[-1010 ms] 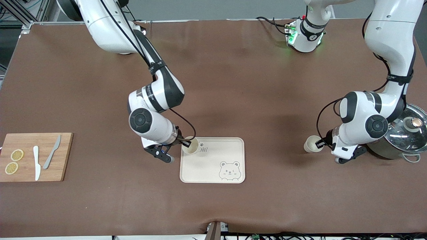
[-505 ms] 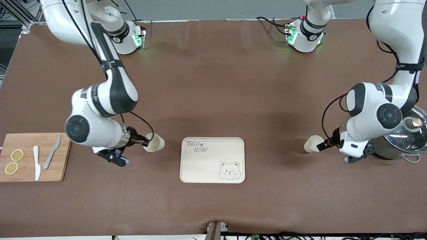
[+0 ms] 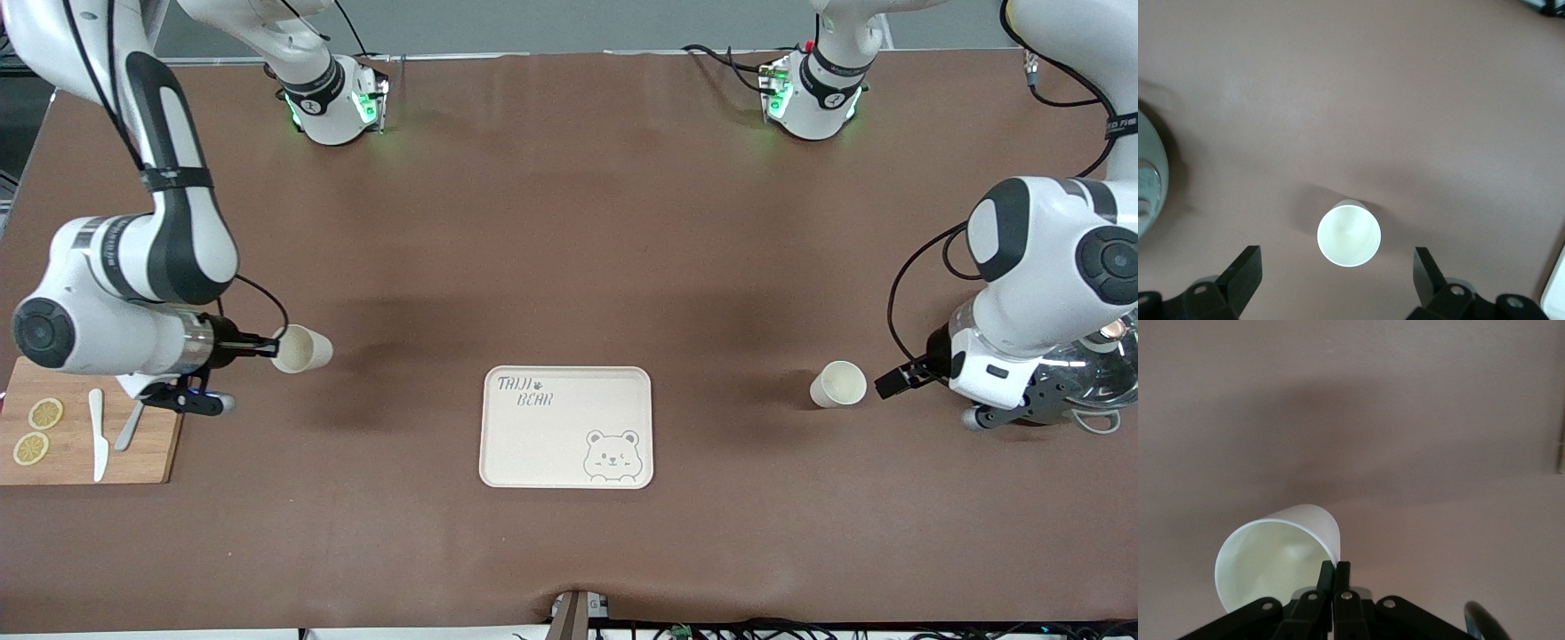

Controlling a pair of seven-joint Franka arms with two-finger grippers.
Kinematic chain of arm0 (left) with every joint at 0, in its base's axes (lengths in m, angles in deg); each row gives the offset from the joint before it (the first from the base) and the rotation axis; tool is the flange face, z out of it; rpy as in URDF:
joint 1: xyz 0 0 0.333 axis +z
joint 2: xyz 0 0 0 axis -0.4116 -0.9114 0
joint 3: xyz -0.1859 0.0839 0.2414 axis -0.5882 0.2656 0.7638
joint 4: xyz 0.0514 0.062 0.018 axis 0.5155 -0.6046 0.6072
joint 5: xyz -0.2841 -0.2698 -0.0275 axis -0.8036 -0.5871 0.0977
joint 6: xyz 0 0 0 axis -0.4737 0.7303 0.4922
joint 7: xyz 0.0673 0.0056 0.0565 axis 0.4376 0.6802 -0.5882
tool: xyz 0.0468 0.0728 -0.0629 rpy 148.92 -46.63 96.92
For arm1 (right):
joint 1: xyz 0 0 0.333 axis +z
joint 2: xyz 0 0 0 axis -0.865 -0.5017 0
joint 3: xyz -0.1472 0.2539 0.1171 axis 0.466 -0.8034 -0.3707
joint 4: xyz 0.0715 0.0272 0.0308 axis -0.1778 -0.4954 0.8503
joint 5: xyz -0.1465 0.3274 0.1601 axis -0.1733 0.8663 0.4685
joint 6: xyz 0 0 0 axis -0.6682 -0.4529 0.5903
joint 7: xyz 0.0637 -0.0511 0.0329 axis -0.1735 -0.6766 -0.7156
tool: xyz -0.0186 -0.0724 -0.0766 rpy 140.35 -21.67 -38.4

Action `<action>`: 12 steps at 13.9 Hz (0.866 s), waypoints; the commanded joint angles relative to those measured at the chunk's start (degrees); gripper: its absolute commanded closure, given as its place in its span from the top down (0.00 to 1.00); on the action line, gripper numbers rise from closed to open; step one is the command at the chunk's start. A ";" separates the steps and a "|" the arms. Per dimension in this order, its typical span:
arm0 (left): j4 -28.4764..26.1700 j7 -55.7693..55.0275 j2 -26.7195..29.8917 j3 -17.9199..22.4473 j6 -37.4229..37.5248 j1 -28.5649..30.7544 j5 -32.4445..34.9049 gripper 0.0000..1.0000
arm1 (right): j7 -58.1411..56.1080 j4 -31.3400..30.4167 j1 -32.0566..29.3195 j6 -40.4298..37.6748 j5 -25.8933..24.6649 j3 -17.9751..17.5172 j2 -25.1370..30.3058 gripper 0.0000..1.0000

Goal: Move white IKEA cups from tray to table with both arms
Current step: 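Set the cup near the cutting board while the left gripper releases and withdraws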

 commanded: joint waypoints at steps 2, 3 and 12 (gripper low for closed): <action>1.53 6.28 2.72 -0.10 1.48 0.22 1.09 1.00 | -8.62 -7.56 -5.08 5.47 -2.95 -1.28 3.04 0.00; 2.06 8.30 3.25 -0.10 1.48 0.39 1.18 1.00 | -11.18 -9.41 -6.40 7.93 -2.95 -1.28 3.22 0.00; 10.67 12.71 4.83 0.07 8.06 0.48 1.27 1.00 | -20.34 -16.28 -11.07 17.53 -2.95 -1.28 2.43 0.00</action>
